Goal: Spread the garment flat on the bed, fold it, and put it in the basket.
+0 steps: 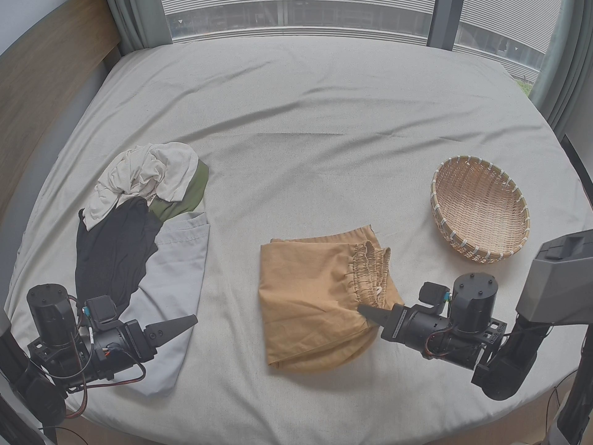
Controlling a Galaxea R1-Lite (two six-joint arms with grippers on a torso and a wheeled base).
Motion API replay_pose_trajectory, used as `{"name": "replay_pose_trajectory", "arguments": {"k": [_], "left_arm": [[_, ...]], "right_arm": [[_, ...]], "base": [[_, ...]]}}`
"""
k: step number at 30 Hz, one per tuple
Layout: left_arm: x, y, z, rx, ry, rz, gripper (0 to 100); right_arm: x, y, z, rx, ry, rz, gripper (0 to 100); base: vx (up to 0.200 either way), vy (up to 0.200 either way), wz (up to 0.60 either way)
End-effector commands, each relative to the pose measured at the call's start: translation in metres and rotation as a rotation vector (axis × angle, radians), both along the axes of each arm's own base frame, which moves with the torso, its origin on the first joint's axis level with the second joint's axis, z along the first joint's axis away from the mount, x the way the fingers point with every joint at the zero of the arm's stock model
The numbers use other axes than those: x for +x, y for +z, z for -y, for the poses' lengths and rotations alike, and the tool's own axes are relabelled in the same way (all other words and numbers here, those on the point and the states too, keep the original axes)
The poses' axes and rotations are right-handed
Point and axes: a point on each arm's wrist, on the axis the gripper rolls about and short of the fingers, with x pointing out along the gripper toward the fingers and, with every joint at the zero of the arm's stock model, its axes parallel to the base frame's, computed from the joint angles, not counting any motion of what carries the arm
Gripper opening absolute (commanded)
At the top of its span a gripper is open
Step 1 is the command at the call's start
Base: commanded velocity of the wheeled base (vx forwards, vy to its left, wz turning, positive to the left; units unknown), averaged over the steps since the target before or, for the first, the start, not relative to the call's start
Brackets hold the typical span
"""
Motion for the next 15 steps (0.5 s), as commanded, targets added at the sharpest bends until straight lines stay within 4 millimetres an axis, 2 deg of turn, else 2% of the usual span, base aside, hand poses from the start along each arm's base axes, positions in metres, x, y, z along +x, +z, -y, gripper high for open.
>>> {"name": "replay_pose_trajectory", "arguments": {"k": [1,5,12,15], "left_arm": [[-0.003,-0.001,-0.001,0.002,0.003,-0.009,100],[-0.004,-0.001,0.000,0.002,0.001,-0.004,100],[-0.004,-0.001,0.000,0.001,0.001,-0.003,100],[-0.003,-0.001,0.000,0.002,0.000,-0.006,100]], "right_arm": [[-0.012,0.044,-0.003,0.045,0.046,0.144,0],[-0.010,0.067,-0.001,0.025,0.047,0.275,0],[0.006,0.083,0.005,-0.010,0.005,0.372,0],[0.015,0.100,0.016,-0.009,-0.045,0.409,0]], "base": [[0.000,0.000,0.00],[0.000,0.000,0.00],[0.000,0.000,0.00],[0.000,0.000,0.00]]}}
